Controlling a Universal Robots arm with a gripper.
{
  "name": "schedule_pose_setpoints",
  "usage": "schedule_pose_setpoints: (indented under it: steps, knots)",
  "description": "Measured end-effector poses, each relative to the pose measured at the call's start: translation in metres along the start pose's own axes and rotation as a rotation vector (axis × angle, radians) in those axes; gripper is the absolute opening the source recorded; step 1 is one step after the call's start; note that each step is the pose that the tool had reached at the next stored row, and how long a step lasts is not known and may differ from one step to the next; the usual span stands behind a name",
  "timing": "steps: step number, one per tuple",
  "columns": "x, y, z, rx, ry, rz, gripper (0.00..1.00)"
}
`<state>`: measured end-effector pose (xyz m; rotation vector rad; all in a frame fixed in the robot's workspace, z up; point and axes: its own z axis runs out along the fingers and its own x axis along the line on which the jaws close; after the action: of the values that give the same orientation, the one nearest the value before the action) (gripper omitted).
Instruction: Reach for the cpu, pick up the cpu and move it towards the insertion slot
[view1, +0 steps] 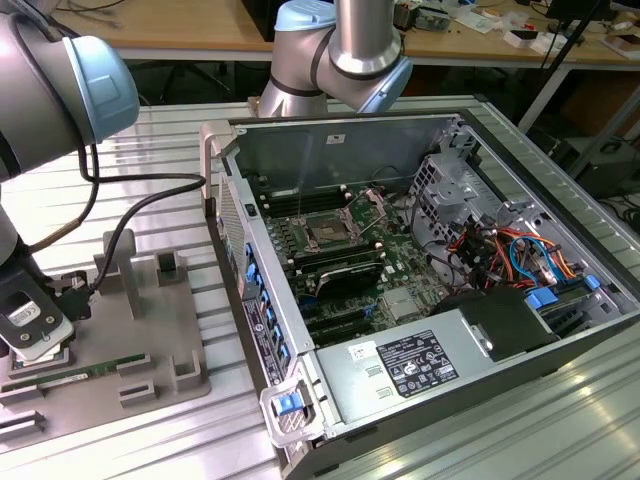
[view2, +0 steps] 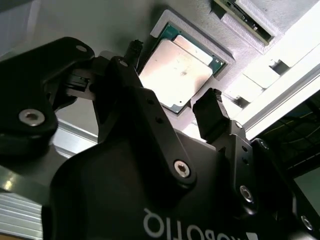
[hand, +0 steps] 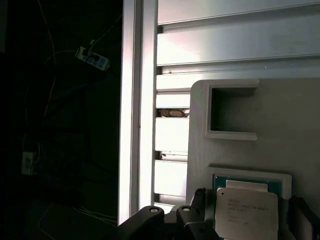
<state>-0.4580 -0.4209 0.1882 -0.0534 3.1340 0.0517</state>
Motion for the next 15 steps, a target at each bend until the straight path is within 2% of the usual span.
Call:
schedule_pose_setpoints:
  steps: [2, 4, 15]
  knots:
    - [0.0000, 0.0000, 0.0002, -0.0002, -0.0002, 0.000, 0.68]
    - [0.0000, 0.0000, 0.0001, 0.0000, -0.0001, 0.000, 0.55]
    - [0.0000, 0.0000, 0.0000, 0.0001, -0.0004, 0.012, 0.55]
